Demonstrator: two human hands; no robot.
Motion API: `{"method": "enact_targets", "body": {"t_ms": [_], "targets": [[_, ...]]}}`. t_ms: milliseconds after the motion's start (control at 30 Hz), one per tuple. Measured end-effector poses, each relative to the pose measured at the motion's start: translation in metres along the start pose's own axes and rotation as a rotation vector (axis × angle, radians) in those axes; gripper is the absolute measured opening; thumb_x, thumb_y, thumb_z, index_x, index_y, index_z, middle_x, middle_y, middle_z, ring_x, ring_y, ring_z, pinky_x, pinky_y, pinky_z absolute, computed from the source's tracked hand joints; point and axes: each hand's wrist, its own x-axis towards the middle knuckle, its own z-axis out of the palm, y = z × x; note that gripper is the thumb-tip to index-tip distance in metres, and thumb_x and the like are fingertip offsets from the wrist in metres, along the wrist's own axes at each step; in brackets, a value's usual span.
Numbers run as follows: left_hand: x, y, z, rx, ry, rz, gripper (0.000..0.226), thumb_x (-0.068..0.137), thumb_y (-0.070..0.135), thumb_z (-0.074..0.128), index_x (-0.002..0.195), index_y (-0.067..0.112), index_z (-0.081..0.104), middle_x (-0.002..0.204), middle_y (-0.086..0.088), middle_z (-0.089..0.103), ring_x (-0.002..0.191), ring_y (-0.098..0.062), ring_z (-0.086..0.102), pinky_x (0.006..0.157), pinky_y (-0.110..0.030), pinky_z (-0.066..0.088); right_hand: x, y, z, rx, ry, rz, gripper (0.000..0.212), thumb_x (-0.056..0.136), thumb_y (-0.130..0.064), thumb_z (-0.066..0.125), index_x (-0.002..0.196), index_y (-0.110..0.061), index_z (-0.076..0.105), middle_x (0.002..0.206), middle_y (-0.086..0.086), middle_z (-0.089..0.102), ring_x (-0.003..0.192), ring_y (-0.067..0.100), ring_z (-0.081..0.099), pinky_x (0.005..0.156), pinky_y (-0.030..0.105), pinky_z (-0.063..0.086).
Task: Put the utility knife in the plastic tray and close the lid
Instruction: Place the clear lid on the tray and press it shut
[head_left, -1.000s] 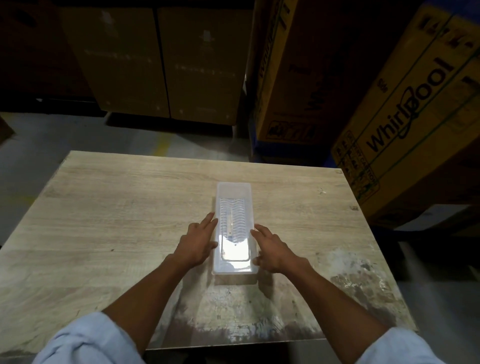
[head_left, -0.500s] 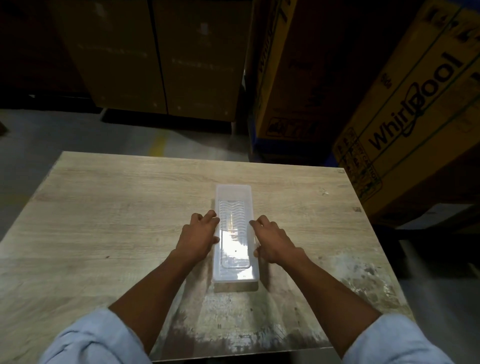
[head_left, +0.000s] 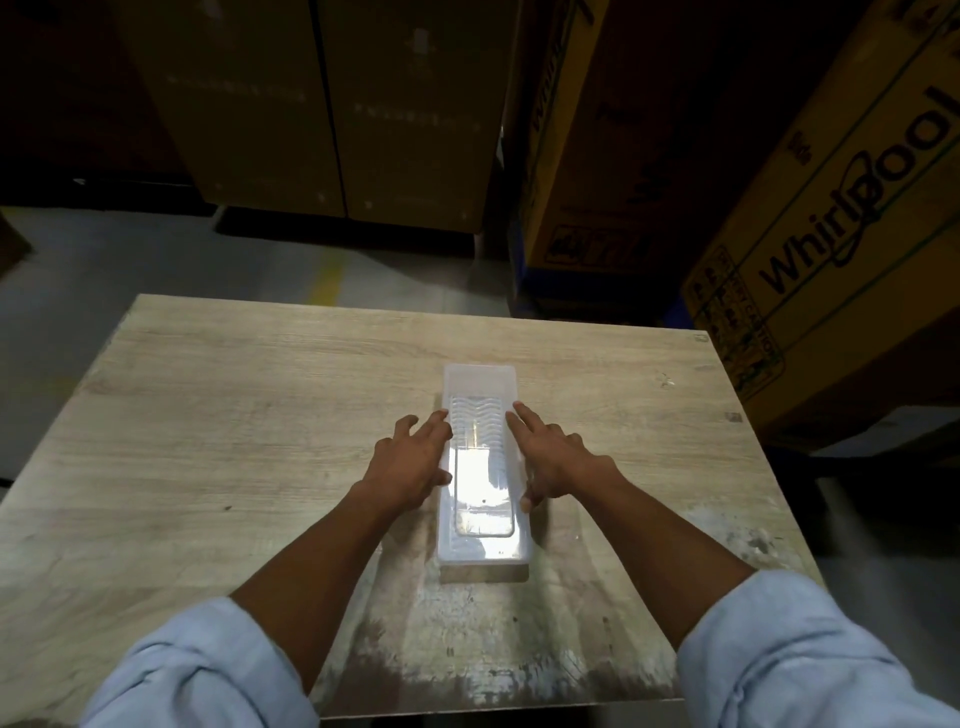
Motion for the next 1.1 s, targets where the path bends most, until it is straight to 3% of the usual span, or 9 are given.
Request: {"method": "enact_targets", "body": {"t_ms": [333,567,767,967,1100], "targets": [[0.004,-0.005,-0.006,-0.084,-0.062,0.002,0.06,0.088,0.028,0.073,0.136,0.02,0.038,0.169,0.009,0.006,0.153,-0.038,0.009,0.11,-0.063,0.034,0.015,-0.002,-0.013,-0.005,-0.088,0.003,0.161,0.052,-0.038,0.099,0.153,-0.031,-0.025,0.164,0.003,-0.033,0.152,0.042,0.012,0.119,0.065,0.02],[0.01,-0.005,-0.01,-0.066,-0.092,0.005,0.06,0.084,0.029,0.076,0.131,0.022,0.039,0.17,0.007,0.003,0.153,-0.038,0.007,0.112,-0.064,0.03,0.017,-0.002,-0.019,-0.005,-0.1,0.008,0.154,0.06,-0.04,0.096,0.154,-0.033,-0.025,0.162,0.005,-0.036,0.153,0.043,0.005,0.12,0.066,0.013],[0.012,-0.008,-0.013,-0.097,-0.103,0.005,0.068,0.081,0.032,0.079,0.134,0.026,0.037,0.169,0.011,0.002,0.153,-0.037,0.007,0.111,-0.062,0.03,0.022,0.001,-0.02,-0.072,-0.095,0.014,0.164,0.049,-0.05,0.098,0.154,-0.029,-0.027,0.164,0.006,-0.033,0.152,0.042,0.016,0.117,0.069,0.014],[0.012,-0.008,-0.011,-0.114,-0.102,-0.007,0.097,0.082,0.034,0.078,0.154,0.025,0.014,0.168,0.01,0.015,0.154,-0.035,0.009,0.114,-0.062,0.028,0.02,-0.003,-0.027,-0.109,-0.089,0.006,0.159,0.053,-0.051,0.096,0.156,-0.027,-0.022,0.166,0.011,-0.027,0.153,0.041,0.015,0.117,0.068,0.012],[0.013,-0.01,-0.01,-0.12,-0.104,-0.019,0.103,0.082,0.034,0.078,0.156,0.026,0.006,0.167,0.006,0.019,0.153,-0.034,0.012,0.113,-0.061,0.028,0.021,-0.005,-0.028,-0.104,-0.101,0.013,0.153,0.057,-0.052,0.094,0.157,-0.025,-0.019,0.166,0.011,-0.027,0.154,0.039,0.009,0.117,0.069,0.011]]}}
